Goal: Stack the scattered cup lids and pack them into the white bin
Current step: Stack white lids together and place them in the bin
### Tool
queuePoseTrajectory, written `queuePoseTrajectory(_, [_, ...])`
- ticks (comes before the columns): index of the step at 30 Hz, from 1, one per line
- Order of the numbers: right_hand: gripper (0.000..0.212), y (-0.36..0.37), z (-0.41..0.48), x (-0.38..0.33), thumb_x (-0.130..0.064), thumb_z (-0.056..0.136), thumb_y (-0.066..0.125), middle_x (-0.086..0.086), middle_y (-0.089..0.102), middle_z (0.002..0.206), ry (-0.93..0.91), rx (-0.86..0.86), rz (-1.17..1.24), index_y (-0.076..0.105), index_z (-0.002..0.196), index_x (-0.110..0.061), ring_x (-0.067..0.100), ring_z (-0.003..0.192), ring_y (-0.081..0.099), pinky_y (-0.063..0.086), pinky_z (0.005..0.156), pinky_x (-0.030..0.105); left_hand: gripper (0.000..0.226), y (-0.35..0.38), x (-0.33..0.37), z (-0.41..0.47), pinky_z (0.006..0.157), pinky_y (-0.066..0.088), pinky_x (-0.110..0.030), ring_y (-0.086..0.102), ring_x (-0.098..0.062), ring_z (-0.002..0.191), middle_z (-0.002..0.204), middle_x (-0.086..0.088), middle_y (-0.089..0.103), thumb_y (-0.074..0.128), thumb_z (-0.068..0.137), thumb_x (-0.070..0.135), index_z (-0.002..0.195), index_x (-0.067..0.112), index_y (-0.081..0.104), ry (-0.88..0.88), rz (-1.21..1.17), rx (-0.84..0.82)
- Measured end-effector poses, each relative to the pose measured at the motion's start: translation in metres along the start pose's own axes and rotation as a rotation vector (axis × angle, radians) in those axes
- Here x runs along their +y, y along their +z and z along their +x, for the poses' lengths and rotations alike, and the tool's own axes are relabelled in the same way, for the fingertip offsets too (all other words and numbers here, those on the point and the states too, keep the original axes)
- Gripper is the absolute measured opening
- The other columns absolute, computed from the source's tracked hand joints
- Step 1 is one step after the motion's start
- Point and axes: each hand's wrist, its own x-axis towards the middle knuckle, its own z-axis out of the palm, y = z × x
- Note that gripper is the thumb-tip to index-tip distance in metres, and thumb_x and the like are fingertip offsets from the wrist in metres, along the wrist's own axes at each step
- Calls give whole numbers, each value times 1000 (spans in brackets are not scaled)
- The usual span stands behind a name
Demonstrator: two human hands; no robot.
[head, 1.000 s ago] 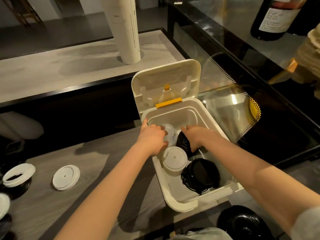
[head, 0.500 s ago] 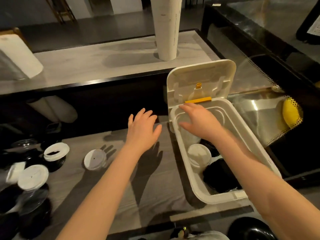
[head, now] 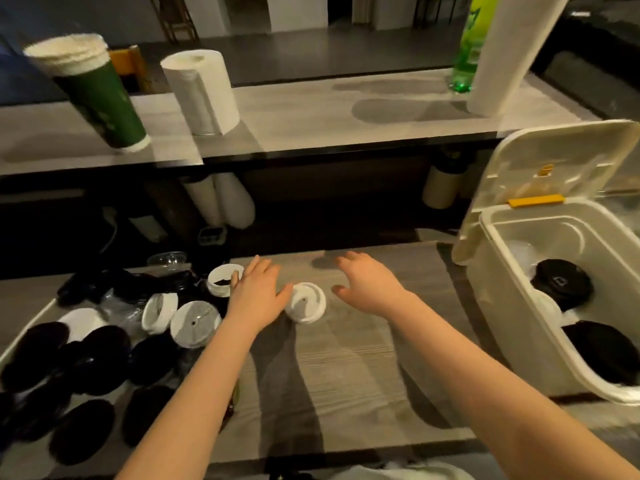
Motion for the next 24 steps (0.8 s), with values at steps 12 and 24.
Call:
queuePoseTrajectory(12, [106, 107, 68, -48, -44, 76, 74, 10, 17, 155, 295, -257, 182, 5, 151, -14, 35, 140, 21, 25, 114, 40, 77, 5, -138, 62, 111, 22, -43, 15, -29, 140, 152, -7, 24, 57, 83, 56, 141, 10, 35, -96, 104, -147])
queuePoseTrajectory(24, [97, 113, 86, -44, -42, 60, 84, 2, 43, 136, 369, -99, 249, 31, 138, -19, 26, 122, 43, 45, 92, 36, 90, 27, -152, 91, 101, 30, -35, 31, -26, 124, 133, -6, 39, 59, 68, 74, 130, 11, 43, -170, 81, -207])
